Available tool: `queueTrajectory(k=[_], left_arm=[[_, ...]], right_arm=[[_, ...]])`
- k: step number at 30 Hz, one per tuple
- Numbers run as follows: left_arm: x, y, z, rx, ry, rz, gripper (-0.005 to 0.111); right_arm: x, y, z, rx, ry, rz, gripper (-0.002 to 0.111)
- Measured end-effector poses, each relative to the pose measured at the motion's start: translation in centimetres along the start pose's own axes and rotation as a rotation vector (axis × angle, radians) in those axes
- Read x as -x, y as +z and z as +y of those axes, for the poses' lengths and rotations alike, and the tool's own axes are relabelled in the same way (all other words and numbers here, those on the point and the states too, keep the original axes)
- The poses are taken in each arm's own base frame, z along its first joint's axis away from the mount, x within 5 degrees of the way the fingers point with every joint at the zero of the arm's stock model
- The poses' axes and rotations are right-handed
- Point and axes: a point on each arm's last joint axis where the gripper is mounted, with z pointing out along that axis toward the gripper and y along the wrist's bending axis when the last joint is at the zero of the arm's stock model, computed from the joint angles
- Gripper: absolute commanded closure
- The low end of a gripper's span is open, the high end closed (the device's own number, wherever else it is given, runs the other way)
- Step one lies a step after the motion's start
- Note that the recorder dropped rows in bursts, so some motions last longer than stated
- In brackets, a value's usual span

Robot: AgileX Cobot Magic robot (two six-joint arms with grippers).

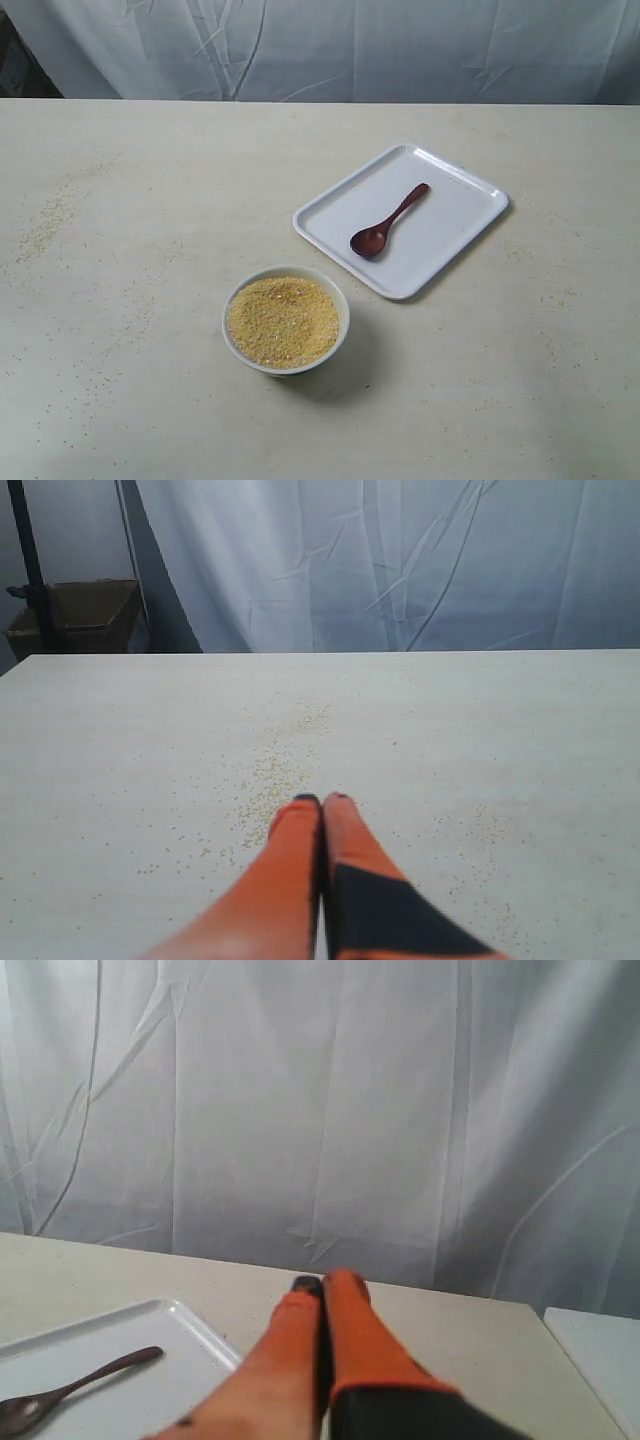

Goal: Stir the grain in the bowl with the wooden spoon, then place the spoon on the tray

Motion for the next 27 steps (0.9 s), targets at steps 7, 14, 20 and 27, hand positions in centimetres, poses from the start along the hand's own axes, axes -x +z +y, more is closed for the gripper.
queueTrajectory(k=[7,14,20,27], left_arm=[[0.0,0.0,0.0,0.0,0.0,0.0,0.107],[0.0,0.0,0.0,0.0,0.0,0.0,0.107],[0.0,0.0,0.0,0.0,0.0,0.0,0.107],[0.0,0.0,0.0,0.0,0.002,0.0,0.107]], right_arm=[[-4.3,1.4,1.4,0.063,0.096,0.094,0.108],[-9.0,1.9,2.4,0.088,0.108,0.238,0.108],[-9.1,2.0,2.4,0.07,0.121,0.241,0.108],[-9.2,2.0,1.9,-0.019,0.131,0.253,0.108]])
